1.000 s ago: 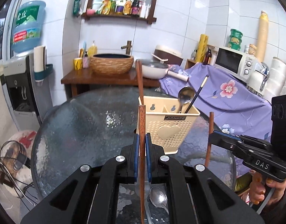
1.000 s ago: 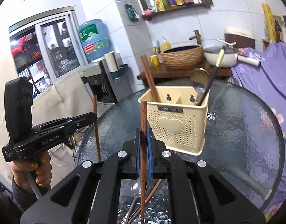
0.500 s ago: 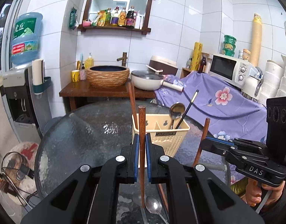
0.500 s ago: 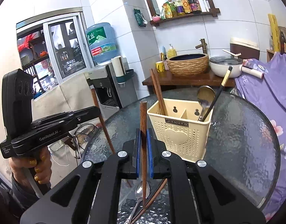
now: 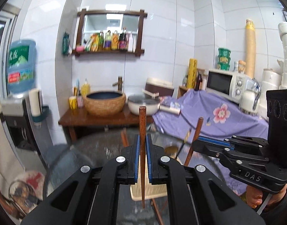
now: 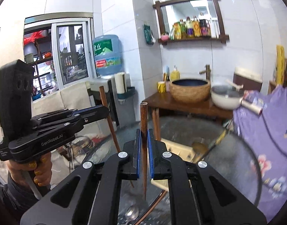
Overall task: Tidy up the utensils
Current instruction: 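Lower both chopsticks into the basket and open both tools to release them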
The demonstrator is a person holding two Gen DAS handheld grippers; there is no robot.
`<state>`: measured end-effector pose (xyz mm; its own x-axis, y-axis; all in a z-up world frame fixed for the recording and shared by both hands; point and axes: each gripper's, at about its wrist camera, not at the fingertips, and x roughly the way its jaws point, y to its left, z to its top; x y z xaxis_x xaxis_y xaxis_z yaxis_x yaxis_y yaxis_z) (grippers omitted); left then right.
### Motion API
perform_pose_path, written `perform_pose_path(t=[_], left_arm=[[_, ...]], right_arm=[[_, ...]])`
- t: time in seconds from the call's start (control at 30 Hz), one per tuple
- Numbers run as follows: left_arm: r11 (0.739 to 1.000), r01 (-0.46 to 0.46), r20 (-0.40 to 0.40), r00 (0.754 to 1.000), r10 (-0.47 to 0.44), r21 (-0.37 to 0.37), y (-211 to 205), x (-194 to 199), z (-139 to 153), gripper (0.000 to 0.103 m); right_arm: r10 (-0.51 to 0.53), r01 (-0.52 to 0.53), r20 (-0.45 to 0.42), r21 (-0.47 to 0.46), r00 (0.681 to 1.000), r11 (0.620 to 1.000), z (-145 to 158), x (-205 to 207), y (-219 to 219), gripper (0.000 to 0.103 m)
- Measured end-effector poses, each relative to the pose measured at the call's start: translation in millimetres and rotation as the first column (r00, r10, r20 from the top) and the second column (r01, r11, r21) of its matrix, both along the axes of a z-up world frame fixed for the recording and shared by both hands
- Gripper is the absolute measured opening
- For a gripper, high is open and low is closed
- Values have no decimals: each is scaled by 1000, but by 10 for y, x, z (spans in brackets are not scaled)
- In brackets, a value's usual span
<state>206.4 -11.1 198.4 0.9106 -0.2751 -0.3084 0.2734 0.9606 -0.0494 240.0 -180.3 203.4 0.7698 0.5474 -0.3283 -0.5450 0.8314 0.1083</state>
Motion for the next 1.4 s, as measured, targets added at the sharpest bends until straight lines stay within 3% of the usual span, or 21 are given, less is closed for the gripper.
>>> perform_pose_path(t=[0.2, 0.33, 0.47, 0.63, 0.97, 1.2, 1.4], left_arm=[[999, 9, 52, 999, -7, -39, -112, 271, 422, 7], [1000, -19, 88, 996, 20, -10, -219, 458, 474, 7], [999, -43, 45, 998, 43, -7, -235, 697, 273, 7], [997, -81, -31, 996, 81, -12, -184, 912, -132, 7], [997, -81, -116, 990, 81, 1, -165, 964, -658, 7], [996, -92, -165, 982, 94, 21, -144, 1031, -915, 7], [994, -95, -140, 985, 100, 47, -173, 1015, -950, 7]], right_arm=[[-55, 54, 39, 31, 998, 998, 510, 326, -82, 8], [-105, 104, 74, 12, 992, 994, 632, 501, -90, 8], [-148, 148, 82, 16, 985, 989, 457, 671, -136, 8], [-164, 164, 14, -4, 986, 986, 58, 859, -122, 8], [-180, 178, -61, -37, 982, 983, -521, 961, -94, 8], [-199, 197, -70, -29, 978, 980, -702, 986, -163, 8], [-208, 207, -72, -21, 976, 978, -705, 983, -182, 9]])
